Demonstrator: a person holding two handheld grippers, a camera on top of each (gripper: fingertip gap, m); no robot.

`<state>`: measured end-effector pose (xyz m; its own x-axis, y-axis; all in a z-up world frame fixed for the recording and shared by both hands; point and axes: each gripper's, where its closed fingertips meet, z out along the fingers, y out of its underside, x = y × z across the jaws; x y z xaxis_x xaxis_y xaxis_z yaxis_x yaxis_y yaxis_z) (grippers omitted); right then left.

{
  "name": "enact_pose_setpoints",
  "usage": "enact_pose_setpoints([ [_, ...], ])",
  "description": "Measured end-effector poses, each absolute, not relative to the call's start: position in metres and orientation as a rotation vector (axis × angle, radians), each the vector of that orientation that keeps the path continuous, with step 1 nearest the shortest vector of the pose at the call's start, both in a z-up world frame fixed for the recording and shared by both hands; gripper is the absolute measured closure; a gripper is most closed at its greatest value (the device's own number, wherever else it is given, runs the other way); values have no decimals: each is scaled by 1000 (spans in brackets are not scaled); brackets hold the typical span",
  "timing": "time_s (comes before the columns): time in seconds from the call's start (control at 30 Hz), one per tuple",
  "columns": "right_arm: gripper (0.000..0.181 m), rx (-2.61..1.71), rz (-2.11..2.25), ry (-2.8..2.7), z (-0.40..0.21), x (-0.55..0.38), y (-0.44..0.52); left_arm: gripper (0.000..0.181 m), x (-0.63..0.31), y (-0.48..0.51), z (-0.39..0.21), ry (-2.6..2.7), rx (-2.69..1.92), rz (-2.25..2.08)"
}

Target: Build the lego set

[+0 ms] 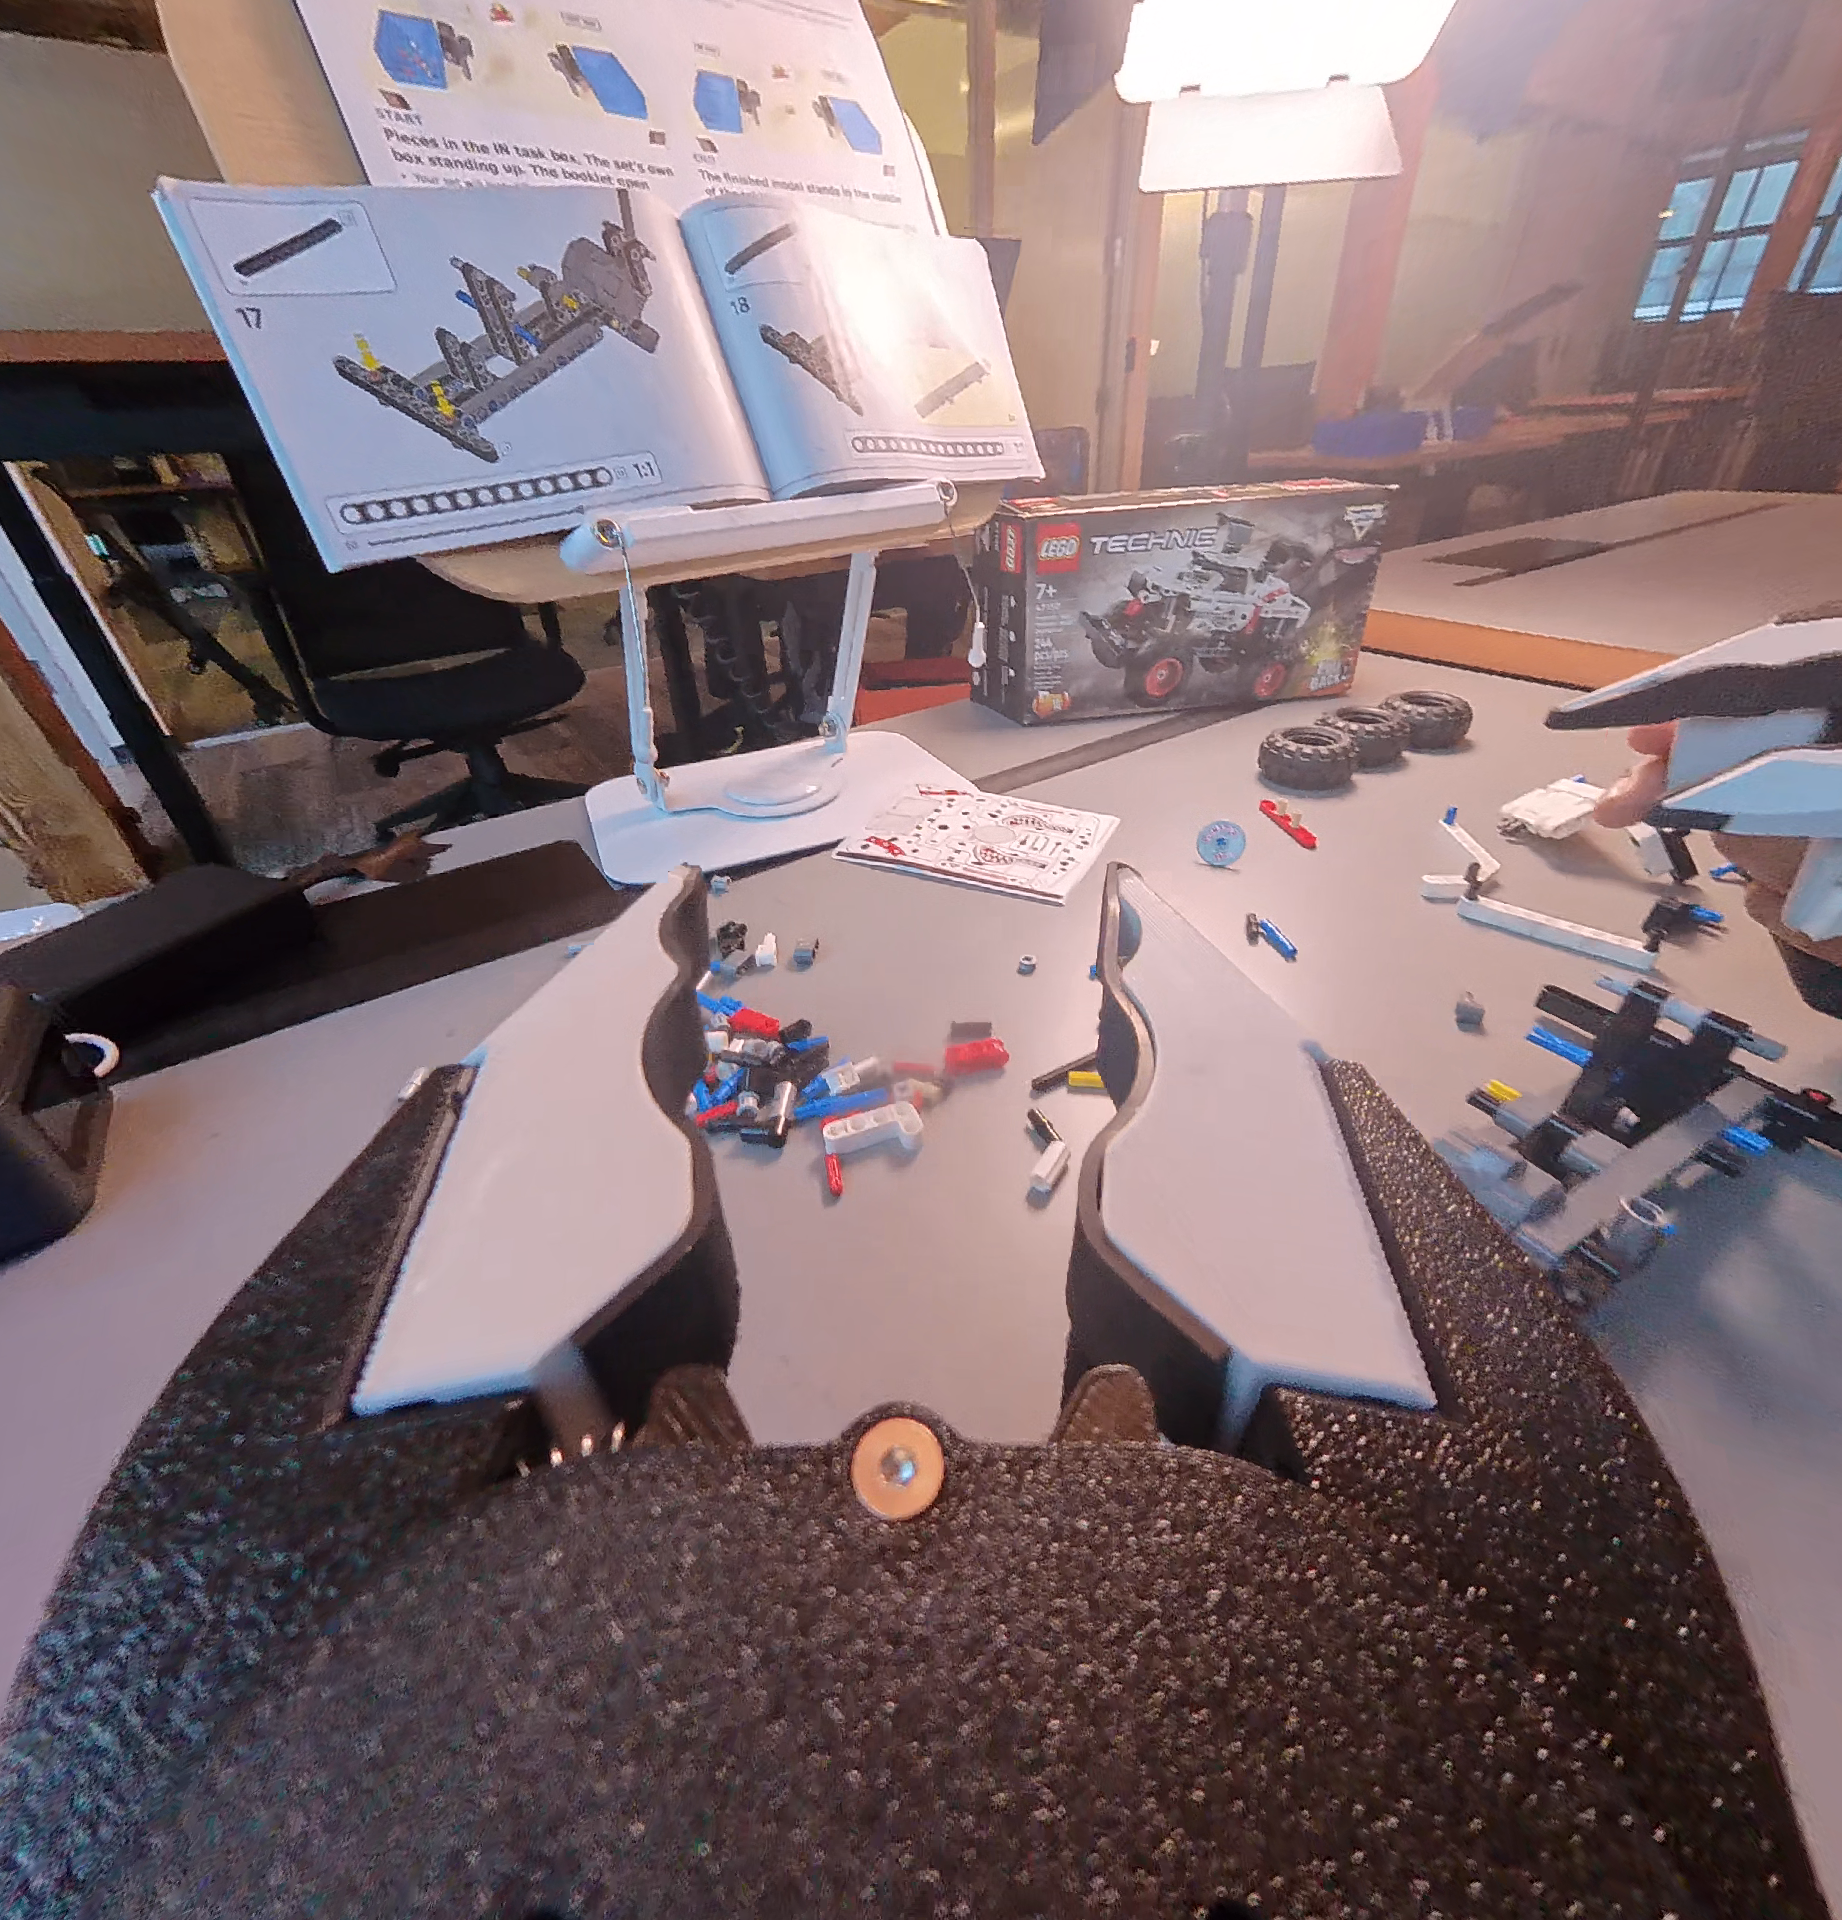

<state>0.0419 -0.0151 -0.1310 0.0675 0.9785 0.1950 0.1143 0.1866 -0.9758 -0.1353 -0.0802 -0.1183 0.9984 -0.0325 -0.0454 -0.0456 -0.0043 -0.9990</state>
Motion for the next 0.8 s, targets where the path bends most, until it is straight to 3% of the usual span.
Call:
enact_pose_setpoints([
  [0.33, 148, -1222, 963, -1218, -129, 44, 2, 114, -160, -9, -74, 27, -1464, 103],
  [0.5, 151, -1250, 902, -1171, -121, 39, 26, 118, -178, 11, -80, 17, -1466, 149],
  [0.8, 148, -1178, 746, -1111, -43, -61, 100, 118, -191, -6, -97, 6, -1495, 172],
])
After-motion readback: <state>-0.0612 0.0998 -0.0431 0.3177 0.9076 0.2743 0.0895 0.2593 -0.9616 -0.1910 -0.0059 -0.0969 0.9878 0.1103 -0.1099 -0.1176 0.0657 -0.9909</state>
